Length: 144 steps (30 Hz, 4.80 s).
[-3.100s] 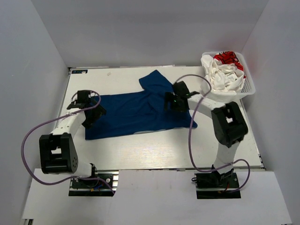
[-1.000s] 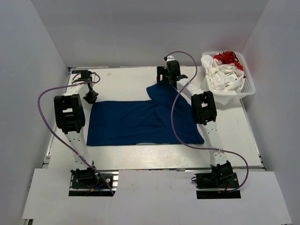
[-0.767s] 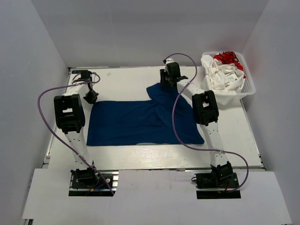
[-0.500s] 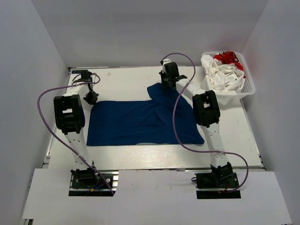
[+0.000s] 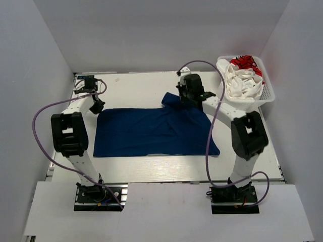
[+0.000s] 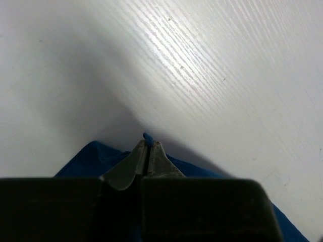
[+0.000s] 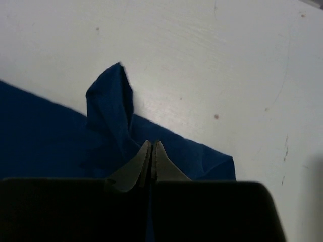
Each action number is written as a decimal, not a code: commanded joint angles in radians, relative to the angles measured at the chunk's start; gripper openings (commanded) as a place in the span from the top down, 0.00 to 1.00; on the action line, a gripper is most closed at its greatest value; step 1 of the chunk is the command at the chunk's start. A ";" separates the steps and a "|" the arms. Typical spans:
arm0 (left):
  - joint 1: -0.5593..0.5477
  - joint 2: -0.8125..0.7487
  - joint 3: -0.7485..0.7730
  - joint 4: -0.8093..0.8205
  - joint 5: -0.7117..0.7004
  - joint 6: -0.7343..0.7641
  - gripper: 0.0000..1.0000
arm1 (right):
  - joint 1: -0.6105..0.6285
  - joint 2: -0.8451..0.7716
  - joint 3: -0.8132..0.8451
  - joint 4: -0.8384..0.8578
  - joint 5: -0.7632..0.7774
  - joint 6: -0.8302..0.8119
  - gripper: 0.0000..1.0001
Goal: Fold and stack the t-shirts
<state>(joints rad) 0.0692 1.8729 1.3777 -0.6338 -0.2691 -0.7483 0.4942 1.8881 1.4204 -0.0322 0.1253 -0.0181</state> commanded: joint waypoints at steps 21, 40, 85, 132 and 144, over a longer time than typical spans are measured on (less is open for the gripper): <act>-0.002 -0.247 -0.200 0.094 -0.091 0.092 1.00 | 0.072 -0.570 -0.485 -0.040 0.152 0.004 1.00; 0.007 -0.333 -0.268 -0.004 -0.156 0.047 1.00 | 0.073 -0.785 -0.699 -0.126 0.122 0.188 1.00; -0.016 -0.211 -0.451 0.103 0.272 0.084 0.00 | 0.087 -0.297 -0.607 0.140 -0.401 0.152 0.50; -0.016 -0.212 -0.430 0.085 0.242 0.102 0.00 | 0.227 -0.440 -0.483 -0.170 -0.191 0.400 0.10; -0.016 -0.202 -0.408 -0.021 0.116 0.032 0.00 | 0.106 -0.334 -0.522 -0.268 -0.095 0.541 0.10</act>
<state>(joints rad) 0.0494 1.6482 0.9703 -0.5728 -0.0364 -0.6861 0.6155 1.4601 0.8883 -0.2199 -0.0265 0.4698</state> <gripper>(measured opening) 0.997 0.897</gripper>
